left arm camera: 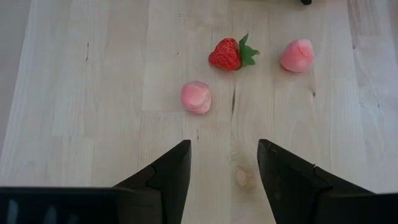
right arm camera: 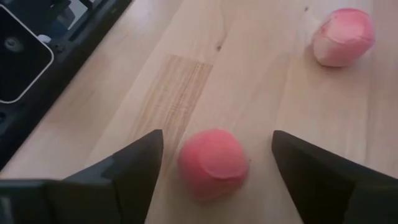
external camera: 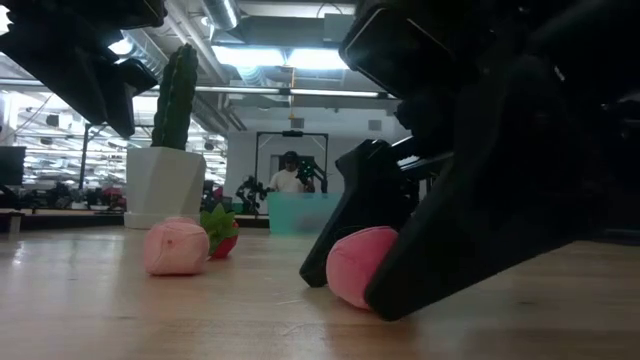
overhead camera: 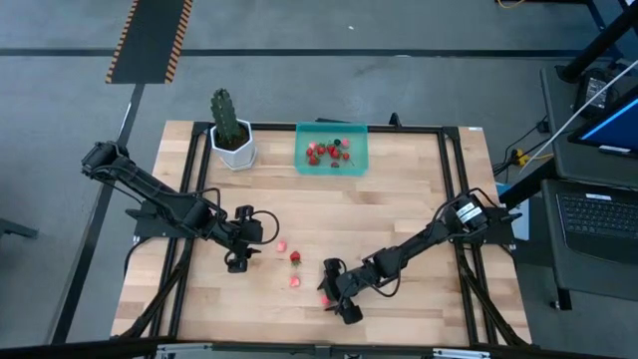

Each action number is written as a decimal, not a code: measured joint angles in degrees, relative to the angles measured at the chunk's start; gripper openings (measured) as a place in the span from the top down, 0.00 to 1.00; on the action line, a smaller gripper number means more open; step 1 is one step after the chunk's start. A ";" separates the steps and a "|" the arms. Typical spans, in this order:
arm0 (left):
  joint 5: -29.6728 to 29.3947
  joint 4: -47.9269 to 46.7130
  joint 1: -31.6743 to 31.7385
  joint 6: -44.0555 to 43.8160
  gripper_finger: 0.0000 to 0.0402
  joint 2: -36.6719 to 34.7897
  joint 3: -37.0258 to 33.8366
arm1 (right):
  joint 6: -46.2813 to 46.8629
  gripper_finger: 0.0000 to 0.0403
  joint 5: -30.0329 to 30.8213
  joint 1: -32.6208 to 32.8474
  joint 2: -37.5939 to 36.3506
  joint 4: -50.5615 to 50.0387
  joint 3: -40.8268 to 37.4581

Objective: Pick and placing Produce into tupperware
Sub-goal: Put the peach into the container

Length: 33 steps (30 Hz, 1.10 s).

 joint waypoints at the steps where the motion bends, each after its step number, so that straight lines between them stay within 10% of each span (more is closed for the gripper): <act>1: 0.00 0.00 0.01 0.00 0.56 0.00 0.00 | -0.01 0.27 0.09 0.01 0.01 -0.03 -0.01; 24: 0.02 -0.04 -0.04 0.44 0.56 0.00 0.00 | 0.32 0.68 3.93 0.01 -4.98 -4.69 -0.49; 33: 0.00 -0.04 -0.04 0.44 0.56 0.00 0.00 | -2.81 0.69 21.34 -0.05 -20.12 -16.55 -0.30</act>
